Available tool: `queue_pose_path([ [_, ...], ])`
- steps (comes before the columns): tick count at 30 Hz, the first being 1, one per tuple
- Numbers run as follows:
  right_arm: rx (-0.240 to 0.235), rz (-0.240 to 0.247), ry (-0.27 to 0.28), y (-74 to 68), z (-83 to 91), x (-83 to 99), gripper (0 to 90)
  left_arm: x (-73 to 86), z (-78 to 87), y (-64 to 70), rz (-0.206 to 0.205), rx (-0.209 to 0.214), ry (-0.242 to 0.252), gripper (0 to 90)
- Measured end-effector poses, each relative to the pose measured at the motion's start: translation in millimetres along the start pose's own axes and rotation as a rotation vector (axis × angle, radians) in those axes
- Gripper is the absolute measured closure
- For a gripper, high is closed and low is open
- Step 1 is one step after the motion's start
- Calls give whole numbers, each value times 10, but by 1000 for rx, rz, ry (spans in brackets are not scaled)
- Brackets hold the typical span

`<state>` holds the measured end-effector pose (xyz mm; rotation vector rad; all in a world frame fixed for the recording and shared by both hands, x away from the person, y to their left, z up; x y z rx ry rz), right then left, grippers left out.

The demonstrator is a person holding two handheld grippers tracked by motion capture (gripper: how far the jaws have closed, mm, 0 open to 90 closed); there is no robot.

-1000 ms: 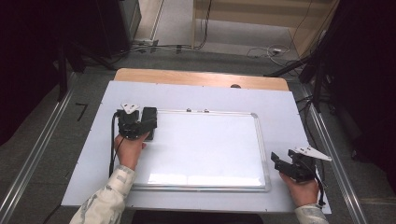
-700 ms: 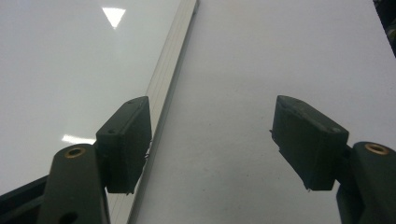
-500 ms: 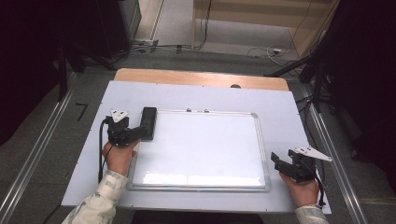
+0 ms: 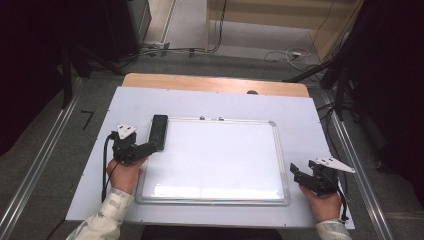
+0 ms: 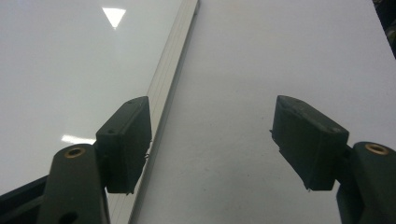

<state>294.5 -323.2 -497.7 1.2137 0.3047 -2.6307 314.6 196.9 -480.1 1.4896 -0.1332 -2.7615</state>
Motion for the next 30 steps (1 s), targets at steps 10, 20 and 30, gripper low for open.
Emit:
queue_pose_path([
  [10,1,2,2,5,1,-1,271,54,59,-14,-2,15,-3,212],
  [20,1,-4,4,6,8,-2,270,99,200,-8,-6,23,15,205],
  [30,2,-4,5,3,11,-2,270,154,307,-37,-19,24,21,205],
])
Point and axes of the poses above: each handheld gripper's, and its own axes: z roughly backward along the jaws, x roughly out of its underside, y roughly to its right, the point moved 3 cm from there along -z, roughly forward along the jaws, and after that the axes turned 4 degrees about -x, right-handed, at the moved point
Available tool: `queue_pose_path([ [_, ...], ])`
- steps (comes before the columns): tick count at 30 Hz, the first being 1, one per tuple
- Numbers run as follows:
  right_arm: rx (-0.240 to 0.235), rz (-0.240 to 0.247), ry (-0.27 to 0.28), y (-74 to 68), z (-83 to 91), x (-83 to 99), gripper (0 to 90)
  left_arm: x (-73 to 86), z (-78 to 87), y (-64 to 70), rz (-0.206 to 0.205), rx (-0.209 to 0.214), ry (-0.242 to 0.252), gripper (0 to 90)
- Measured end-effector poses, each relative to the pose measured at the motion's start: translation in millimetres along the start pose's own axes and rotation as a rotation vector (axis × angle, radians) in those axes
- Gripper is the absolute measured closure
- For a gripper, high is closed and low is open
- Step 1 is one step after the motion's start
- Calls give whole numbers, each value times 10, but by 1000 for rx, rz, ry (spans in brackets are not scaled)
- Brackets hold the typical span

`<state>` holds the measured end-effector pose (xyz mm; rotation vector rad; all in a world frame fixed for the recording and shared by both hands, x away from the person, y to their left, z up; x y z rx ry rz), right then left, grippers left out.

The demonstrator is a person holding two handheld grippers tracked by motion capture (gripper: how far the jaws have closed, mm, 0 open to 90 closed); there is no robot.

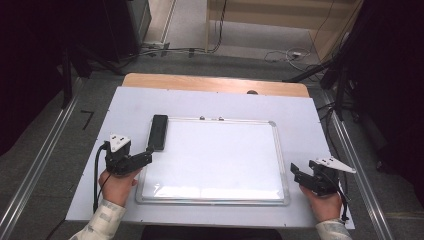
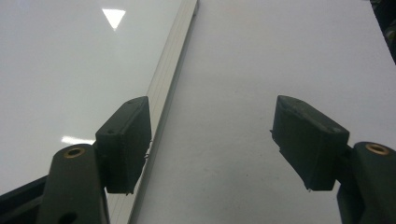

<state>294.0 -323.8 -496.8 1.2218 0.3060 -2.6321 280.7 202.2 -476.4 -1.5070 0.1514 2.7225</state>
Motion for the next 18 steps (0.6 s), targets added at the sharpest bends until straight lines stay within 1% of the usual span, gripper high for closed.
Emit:
queue_pose_path([
  [4,1,0,0,3,1,0,270,17,23,-16,-4,-9,2,205],
  [8,1,1,0,1,1,0,270,55,25,-45,-6,-14,-11,205],
  [12,1,2,0,4,4,0,270,76,45,-65,-2,-16,-13,205],
  [18,2,2,0,4,6,1,270,106,88,-56,-19,-15,-16,205],
])
Point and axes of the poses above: each handheld gripper's, and its own axes: z roughly backward along the jaws, x roughly out of its underside, y roughly to its right, the point moved 3 cm from there along -z, roughly forward along the jaws, and after that the axes turned 4 degrees about -x, right-handed, at the moved point
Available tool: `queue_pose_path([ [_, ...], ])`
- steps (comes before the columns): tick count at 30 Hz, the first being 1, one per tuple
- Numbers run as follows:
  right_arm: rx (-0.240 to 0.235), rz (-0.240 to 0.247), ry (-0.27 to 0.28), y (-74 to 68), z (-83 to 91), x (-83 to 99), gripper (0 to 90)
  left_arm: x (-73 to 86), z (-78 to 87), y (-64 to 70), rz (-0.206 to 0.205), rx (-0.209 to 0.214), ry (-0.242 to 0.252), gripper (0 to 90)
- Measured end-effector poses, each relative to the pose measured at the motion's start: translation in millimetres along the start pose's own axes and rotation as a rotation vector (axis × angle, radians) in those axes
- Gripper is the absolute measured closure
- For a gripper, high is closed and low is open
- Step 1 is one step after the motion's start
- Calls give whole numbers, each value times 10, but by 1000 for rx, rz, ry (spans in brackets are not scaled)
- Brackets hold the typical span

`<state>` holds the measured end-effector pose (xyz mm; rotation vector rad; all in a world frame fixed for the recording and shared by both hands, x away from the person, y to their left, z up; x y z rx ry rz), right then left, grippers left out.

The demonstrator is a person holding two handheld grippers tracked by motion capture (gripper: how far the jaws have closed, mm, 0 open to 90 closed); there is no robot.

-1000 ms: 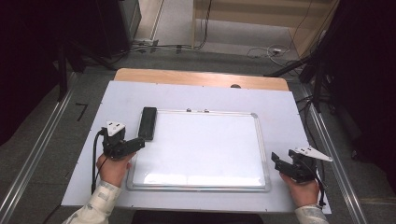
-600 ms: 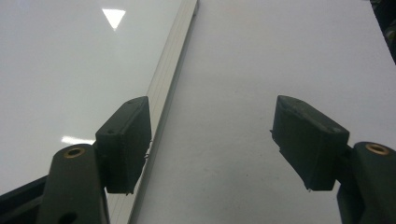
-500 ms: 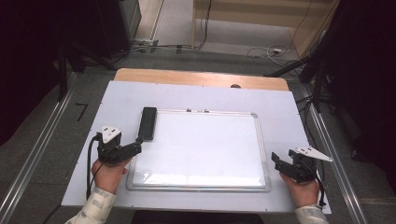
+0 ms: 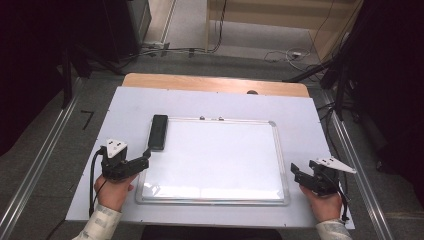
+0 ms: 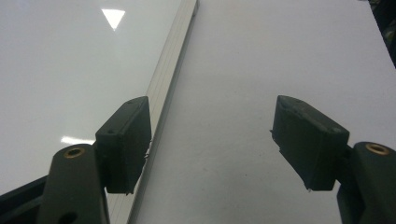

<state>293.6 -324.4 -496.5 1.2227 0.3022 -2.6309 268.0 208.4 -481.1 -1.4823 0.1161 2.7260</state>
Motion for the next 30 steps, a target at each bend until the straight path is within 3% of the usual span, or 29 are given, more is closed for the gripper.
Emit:
queue_pose_path([
  [30,4,-1,1,4,6,3,270,160,144,-256,17,-55,-29,205],
])
Point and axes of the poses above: each handheld gripper's, and its own axes: z roughly backward along the jaws, x roughly out of its underside, y roughly to its right, the point moved 3 cm from there along -z, roughly forward along the jaws, and after that the axes turned 4 degrees about -x, right-handed, at the moved point
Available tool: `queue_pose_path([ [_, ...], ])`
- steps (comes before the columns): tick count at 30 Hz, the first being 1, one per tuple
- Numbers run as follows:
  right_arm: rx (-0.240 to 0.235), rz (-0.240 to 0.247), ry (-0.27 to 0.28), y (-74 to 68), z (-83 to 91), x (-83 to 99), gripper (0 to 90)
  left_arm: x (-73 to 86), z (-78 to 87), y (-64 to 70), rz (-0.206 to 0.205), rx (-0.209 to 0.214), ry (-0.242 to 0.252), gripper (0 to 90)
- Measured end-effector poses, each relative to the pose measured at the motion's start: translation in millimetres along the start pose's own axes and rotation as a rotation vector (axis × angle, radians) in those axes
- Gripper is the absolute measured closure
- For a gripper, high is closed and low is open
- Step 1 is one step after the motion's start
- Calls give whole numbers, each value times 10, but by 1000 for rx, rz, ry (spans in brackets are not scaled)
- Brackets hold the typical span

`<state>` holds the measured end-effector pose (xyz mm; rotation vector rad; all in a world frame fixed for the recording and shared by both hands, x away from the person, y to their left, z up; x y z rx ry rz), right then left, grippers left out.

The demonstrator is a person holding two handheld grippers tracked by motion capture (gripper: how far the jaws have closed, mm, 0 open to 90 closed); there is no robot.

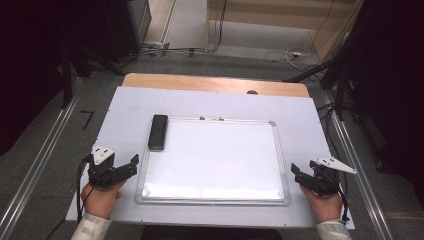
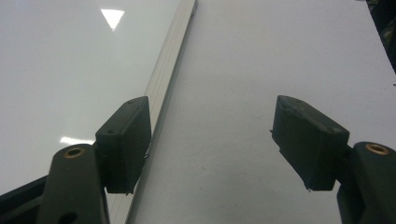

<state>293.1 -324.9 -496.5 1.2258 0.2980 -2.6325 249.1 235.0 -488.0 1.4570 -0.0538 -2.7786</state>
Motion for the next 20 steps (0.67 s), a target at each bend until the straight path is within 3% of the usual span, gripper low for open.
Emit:
queue_pose_path([
  [12,1,-1,-1,1,3,1,270,52,20,-119,10,-28,-9,205],
  [20,1,0,5,8,4,-3,268,100,-47,-277,31,-78,-16,205],
])
Point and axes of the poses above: each handheld gripper's, and its own axes: z roughly backward along the jaws, x roughly out of its underside, y roughly to its right, the point moved 3 cm from there along -z, roughly forward along the jaws, and after that the axes turned 4 degrees about -x, right-handed, at the moved point
